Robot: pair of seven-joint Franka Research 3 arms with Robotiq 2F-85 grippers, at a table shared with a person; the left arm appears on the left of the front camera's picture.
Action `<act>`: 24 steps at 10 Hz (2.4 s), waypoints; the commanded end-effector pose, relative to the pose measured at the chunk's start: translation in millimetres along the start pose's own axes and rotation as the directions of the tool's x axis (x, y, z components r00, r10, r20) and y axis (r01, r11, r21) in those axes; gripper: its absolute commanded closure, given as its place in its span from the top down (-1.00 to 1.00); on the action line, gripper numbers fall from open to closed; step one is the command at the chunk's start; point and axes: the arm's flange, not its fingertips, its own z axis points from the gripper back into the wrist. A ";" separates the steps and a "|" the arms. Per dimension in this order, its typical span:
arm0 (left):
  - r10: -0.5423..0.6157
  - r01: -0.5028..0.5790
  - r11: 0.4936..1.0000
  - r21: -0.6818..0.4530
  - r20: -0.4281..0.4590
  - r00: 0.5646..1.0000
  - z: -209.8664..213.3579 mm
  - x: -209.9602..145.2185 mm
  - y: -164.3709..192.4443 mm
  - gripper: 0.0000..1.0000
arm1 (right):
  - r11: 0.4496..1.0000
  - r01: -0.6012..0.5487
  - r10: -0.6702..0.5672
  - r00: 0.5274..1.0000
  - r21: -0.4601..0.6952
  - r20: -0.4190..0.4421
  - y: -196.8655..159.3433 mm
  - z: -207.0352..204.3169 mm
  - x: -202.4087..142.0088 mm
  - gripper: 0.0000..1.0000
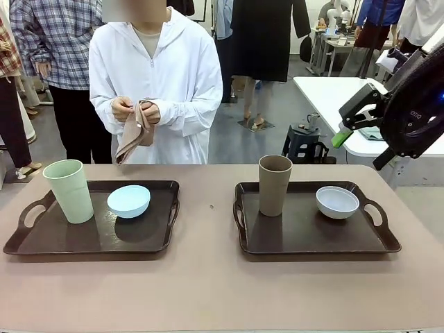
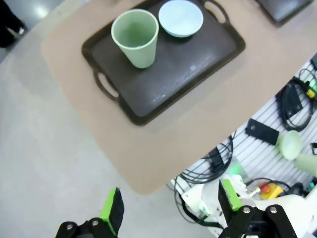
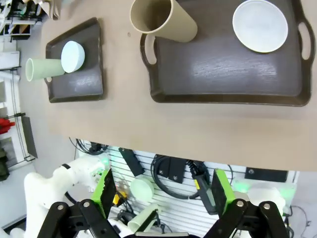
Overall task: Set up a tray with a mat and arrange the tableware.
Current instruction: Pick up the Picnic Bowl and Reusable plastic cup from the Handle tray in front of the human's position and hold them in the air.
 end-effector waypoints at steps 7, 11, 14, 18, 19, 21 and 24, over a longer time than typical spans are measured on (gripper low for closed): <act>-0.468 0.472 0.881 0.022 0.175 0.866 -22.2 66.9 25.3 1.00 | 0.974 -0.222 0.212 0.963 -0.045 -0.164 125.2 -71.3 49.6 1.00; -0.588 0.648 0.741 -0.177 0.295 0.753 -29.5 105.4 58.6 1.00 | 0.976 -0.197 0.175 0.963 -0.093 -0.207 191.9 -159.4 79.8 1.00; -0.671 0.734 0.641 -0.224 0.302 0.678 -28.3 116.9 74.7 1.00 | 0.958 -0.281 0.262 0.934 -0.046 -0.244 196.6 -166.9 80.9 1.00; -0.628 0.693 0.697 -0.183 0.311 0.713 -38.3 107.6 55.2 1.00 | 0.972 -0.226 0.205 0.952 -0.070 -0.227 196.0 -180.6 82.0 1.00; -0.628 0.693 0.697 -0.183 0.311 0.713 -38.3 107.6 55.2 1.00 | 0.972 -0.226 0.205 0.952 -0.070 -0.227 196.0 -180.6 82.0 1.00; -0.666 0.789 0.568 -0.235 0.433 0.608 -53.2 112.0 92.9 1.00 | 0.971 -0.232 0.213 0.950 -0.061 -0.229 198.0 -179.0 85.5 1.00; -0.613 0.871 0.405 -0.278 0.625 0.484 -111.8 118.4 142.5 1.00 | 0.961 -0.246 0.205 0.939 -0.124 -0.275 237.9 -230.0 98.0 1.00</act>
